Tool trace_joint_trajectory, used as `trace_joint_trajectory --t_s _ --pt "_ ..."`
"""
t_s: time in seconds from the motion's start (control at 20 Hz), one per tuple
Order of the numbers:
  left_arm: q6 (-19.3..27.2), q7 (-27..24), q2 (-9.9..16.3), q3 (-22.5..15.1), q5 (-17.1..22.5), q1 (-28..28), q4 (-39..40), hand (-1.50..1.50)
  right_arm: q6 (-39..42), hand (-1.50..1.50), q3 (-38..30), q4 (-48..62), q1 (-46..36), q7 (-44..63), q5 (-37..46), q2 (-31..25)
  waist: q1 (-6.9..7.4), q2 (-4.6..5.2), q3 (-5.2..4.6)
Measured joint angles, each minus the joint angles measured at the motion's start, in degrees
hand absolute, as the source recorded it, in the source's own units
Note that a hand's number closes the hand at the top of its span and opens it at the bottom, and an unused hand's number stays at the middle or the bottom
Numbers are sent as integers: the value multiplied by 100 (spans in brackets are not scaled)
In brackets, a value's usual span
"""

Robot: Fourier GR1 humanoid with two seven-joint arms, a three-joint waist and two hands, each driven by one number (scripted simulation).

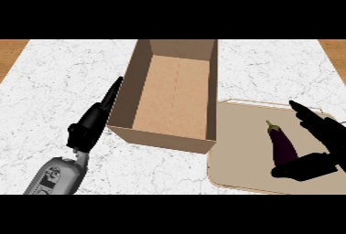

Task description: Pick the eggplant from the tray and place it in the cardboard box

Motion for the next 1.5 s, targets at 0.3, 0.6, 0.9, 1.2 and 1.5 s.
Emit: trace_joint_trajectory --t_s 0.3,0.6,0.9,1.2,1.5 --pt "-163 190 -97 128 -211 107 -206 0 139 -150 227 423 -75 47 483 538 -4 1 -2" --pt "-373 259 -292 343 -380 171 -256 0 268 -150 99 575 121 -293 989 924 -19 0 -1" --pt "-561 256 -479 526 -562 195 -267 0 483 -150 -44 891 63 -547 1381 1250 -16 -4 1" --pt "-625 201 -642 616 -756 308 -354 0 792 -150 -129 1253 -27 -750 1543 1489 -15 -11 -6" --pt "-785 103 -721 769 -843 300 -270 0 953 -150 -146 1509 -215 -688 1768 1771 -20 -24 -25"
